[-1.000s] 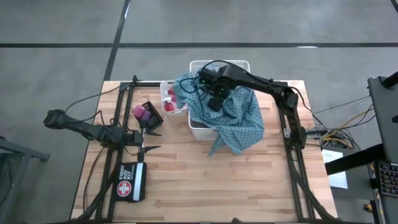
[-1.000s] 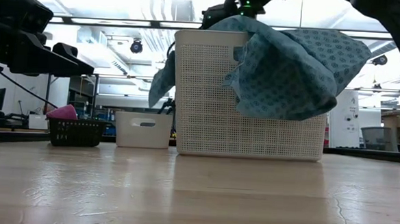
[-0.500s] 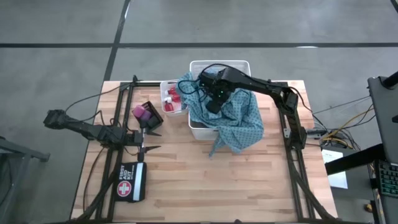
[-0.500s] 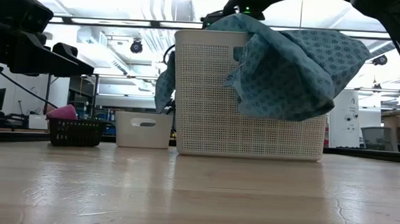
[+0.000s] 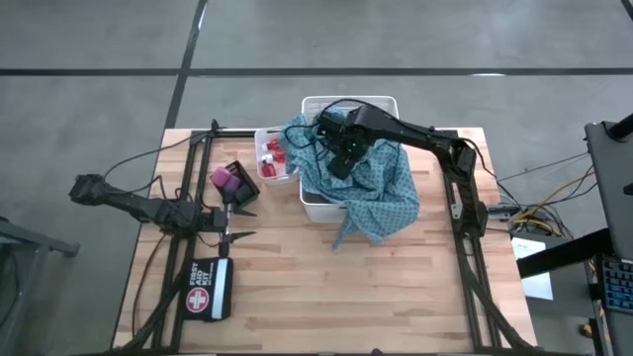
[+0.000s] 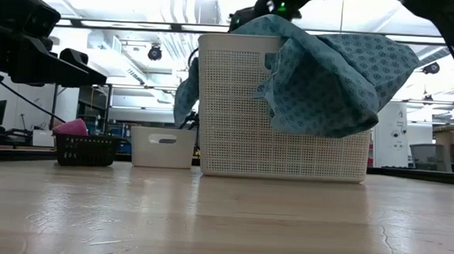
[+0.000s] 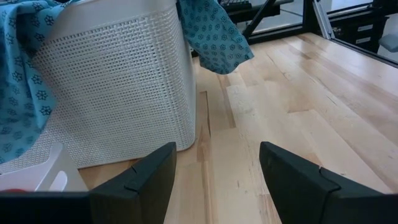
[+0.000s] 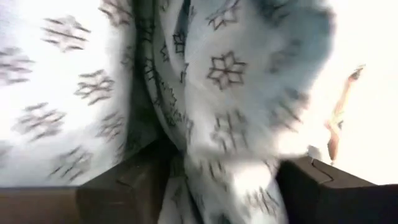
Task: Pick & Place Medicine items
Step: Put the blue patient gown into the white laundry bin
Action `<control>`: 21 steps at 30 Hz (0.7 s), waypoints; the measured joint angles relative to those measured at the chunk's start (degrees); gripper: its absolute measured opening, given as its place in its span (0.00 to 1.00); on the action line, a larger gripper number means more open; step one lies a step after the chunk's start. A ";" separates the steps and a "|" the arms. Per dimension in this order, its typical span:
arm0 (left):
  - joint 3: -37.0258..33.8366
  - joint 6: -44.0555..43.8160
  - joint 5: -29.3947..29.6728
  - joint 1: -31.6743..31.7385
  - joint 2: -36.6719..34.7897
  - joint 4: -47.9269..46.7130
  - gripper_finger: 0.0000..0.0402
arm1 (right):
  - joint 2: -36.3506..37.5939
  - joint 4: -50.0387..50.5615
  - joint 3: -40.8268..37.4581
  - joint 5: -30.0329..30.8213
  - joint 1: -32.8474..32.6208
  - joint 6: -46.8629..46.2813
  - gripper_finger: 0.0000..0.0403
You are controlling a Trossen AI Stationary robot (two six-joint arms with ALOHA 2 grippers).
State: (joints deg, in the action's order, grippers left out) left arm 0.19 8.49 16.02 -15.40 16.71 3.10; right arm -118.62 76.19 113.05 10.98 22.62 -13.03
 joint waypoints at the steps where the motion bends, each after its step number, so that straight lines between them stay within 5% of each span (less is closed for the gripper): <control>1: 0.00 0.00 -0.01 -0.02 0.00 0.00 0.59 | 0.58 0.02 0.33 0.55 -0.11 -0.01 0.57; 14: 0.00 0.00 0.01 -0.01 0.04 -0.01 0.59 | 14.08 -2.25 1.27 3.76 -1.69 0.10 0.58; 21: 0.00 0.00 -0.01 -0.01 0.03 0.00 0.59 | 22.53 -1.16 0.90 4.09 -8.44 1.94 0.58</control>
State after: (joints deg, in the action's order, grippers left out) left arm 0.19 8.49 16.01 -15.40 16.74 3.10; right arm -96.10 75.03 113.95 15.07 14.18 -11.09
